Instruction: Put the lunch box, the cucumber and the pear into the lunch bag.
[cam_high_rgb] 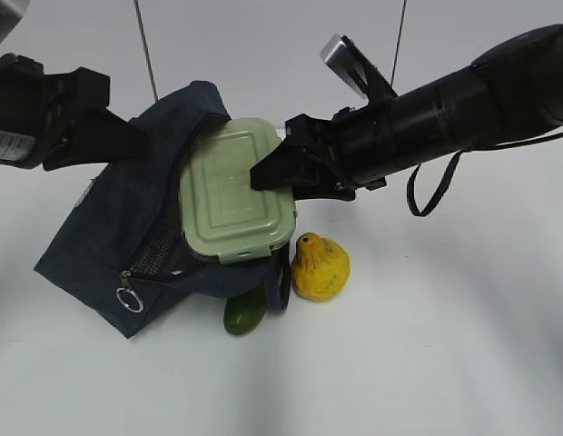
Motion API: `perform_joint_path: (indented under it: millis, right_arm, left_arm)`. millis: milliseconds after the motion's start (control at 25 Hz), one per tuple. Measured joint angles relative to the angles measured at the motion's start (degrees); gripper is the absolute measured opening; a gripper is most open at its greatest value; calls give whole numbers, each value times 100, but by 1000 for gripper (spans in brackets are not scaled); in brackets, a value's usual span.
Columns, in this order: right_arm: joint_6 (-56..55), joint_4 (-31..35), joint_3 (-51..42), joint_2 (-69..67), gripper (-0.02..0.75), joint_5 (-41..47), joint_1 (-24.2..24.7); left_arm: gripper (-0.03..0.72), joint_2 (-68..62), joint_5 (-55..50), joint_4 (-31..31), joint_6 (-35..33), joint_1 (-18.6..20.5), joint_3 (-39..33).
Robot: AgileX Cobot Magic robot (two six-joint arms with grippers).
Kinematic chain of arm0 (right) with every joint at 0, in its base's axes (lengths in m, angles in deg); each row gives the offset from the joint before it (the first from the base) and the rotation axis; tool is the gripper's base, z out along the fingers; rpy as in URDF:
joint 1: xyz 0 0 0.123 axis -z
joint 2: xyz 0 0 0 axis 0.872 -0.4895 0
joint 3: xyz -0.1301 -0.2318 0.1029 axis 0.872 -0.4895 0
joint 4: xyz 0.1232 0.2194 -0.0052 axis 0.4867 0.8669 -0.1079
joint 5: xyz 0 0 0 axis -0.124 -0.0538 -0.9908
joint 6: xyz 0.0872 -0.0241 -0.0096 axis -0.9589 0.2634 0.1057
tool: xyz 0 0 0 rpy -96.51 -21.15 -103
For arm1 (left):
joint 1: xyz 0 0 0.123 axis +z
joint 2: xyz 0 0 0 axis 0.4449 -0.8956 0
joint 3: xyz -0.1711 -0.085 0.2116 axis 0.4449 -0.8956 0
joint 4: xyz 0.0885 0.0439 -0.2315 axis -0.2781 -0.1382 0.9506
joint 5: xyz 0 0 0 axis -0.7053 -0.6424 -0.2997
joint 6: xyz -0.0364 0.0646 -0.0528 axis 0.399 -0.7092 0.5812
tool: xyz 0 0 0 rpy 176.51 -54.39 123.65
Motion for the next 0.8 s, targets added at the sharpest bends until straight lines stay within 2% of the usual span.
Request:
perform_joint_path:
  millis: [520,800]
  right_arm:
    - [-64,206,90,-13,383,-412,-258]
    - [-73,150,482,-40,383,-673,-638]
  left_arm:
    - [11,-37,-198,469,-215,0,0]
    - [11,-37,-205,600,-283,0,4]
